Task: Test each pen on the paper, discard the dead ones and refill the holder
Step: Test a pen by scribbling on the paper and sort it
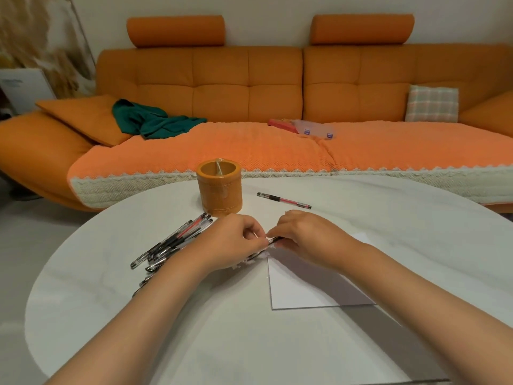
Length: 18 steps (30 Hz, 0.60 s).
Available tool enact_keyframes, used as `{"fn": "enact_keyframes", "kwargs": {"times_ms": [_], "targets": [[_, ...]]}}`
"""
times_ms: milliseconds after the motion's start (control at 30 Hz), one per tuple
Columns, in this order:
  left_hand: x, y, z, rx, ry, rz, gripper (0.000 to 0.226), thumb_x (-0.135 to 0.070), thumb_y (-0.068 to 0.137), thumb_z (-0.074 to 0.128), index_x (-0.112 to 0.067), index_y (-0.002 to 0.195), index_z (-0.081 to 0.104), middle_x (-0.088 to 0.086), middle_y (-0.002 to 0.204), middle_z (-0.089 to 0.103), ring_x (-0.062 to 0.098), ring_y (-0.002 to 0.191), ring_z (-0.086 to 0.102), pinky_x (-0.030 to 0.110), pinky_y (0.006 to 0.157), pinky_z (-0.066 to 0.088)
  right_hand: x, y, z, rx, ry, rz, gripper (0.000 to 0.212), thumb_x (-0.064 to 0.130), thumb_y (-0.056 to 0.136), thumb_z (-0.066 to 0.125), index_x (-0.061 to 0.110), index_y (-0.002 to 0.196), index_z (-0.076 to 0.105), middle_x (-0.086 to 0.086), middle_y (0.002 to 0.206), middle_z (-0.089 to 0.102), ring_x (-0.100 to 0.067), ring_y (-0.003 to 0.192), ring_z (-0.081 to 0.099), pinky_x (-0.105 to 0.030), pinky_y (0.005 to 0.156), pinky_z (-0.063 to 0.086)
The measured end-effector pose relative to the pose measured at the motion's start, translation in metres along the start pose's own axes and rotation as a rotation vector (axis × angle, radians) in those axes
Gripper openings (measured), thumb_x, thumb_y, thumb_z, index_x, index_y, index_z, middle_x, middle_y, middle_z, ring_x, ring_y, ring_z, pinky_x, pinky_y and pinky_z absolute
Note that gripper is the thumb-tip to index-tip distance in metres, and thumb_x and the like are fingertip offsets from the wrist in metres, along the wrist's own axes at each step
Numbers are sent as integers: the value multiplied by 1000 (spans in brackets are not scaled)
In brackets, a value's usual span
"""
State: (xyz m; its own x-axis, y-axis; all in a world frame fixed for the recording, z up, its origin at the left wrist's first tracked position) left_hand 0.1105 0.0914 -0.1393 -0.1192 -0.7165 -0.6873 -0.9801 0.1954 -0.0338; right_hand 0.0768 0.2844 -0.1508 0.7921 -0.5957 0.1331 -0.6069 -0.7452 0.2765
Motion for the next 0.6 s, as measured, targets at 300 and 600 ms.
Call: {"fn": "enact_keyframes", "kwargs": {"times_ms": [300, 600], "targets": [[-8, 9, 11, -98, -158, 90, 7, -33, 90, 70, -29, 96, 70, -4, 77, 74, 17, 67, 68, 43, 65, 58, -19, -9, 0, 98, 157, 193, 45, 4, 94, 41, 30, 127, 57, 7, 107, 61, -14, 94, 54, -34, 81, 47], [20, 17, 17, -112, 173, 161, 14, -25, 98, 54, -36, 98, 62, -20, 101, 62, -2, 92, 56, 26, 81, 46, -27, -1, -13, -163, 1219, 593, 63, 69, 77, 47, 15, 63, 18, -6, 64, 13, -23, 58, 10, -36, 55, 10]]}}
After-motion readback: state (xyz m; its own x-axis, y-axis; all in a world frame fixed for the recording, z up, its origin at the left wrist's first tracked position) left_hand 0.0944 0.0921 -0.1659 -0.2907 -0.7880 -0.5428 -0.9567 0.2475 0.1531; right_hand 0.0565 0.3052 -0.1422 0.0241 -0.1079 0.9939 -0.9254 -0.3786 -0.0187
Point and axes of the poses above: each hand's wrist, its own y-axis towards the middle knuckle, its own z-axis out of the palm, x = y × z, the point moved 1 cm from there along y, towards the middle knuckle
